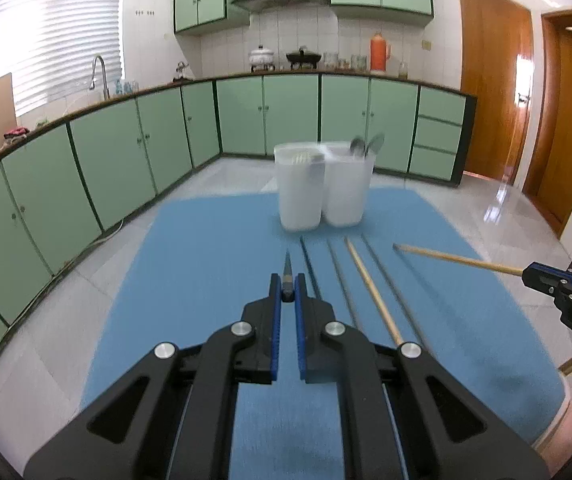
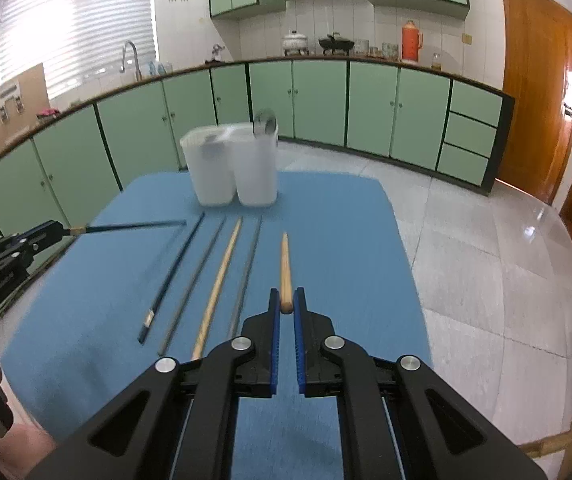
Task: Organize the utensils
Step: 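Lift both chopsticks from the mat toward the caddy, then carry both held chopsticks over the white caddy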
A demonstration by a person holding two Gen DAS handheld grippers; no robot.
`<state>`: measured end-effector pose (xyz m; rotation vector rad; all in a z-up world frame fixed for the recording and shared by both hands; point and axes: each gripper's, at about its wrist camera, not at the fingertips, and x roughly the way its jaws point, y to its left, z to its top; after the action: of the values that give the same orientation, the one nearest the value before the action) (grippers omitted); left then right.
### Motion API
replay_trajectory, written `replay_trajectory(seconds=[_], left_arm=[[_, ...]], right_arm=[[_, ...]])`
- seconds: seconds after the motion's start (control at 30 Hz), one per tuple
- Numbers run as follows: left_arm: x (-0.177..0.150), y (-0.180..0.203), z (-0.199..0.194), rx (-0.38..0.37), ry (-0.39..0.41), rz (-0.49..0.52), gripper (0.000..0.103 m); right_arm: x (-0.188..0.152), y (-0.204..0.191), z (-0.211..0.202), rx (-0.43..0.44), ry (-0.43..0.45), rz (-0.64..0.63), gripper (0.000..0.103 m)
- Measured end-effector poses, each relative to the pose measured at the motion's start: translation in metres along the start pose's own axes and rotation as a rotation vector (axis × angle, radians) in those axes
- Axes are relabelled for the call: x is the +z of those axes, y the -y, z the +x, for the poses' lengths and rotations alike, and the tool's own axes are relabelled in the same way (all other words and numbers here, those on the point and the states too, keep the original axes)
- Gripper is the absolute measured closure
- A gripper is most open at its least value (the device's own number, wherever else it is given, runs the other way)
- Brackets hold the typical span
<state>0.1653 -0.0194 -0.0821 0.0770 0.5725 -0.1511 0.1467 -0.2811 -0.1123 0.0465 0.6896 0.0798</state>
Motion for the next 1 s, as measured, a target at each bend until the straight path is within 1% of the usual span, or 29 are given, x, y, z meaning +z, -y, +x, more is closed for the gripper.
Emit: replay_trajectory(seconds=[0.13, 0.27, 0.4, 0.67, 0.83, 1.0], left_arm=[[0.022, 0.0, -0.006, -0.011, 0.05, 0.003, 0.097], [0.042, -0.002, -0.007, -0.043, 0.074, -0.012, 0.097], [0.063, -0.006, -0.005, -0.06, 0.095, -0.027, 0.097], [0.085, -0.011, 0.001, -0.102, 0.095, -0.051, 0.097], [0.099, -0.015, 0.008, -0.11, 0.096, -0.054, 0.097], [0.11, -0.019, 0.008, -0.114, 0.114, -0.057, 0.097]], right_arm=[[0.021, 0.005, -0.009, 0.018, 0.043, 0.003, 0.096], [0.043, 0.008, -0.013, 0.041, 0.075, 0.003, 0.096], [0.064, 0.009, -0.016, 0.066, 0.099, -0.002, 0.096], [0.103, 0.0, -0.006, 0.103, 0.111, -0.04, 0.096], [0.118, -0.002, 0.001, 0.124, 0.109, -0.05, 0.096], [0.13, -0.003, 0.002, 0.136, 0.119, -0.066, 0.096]])
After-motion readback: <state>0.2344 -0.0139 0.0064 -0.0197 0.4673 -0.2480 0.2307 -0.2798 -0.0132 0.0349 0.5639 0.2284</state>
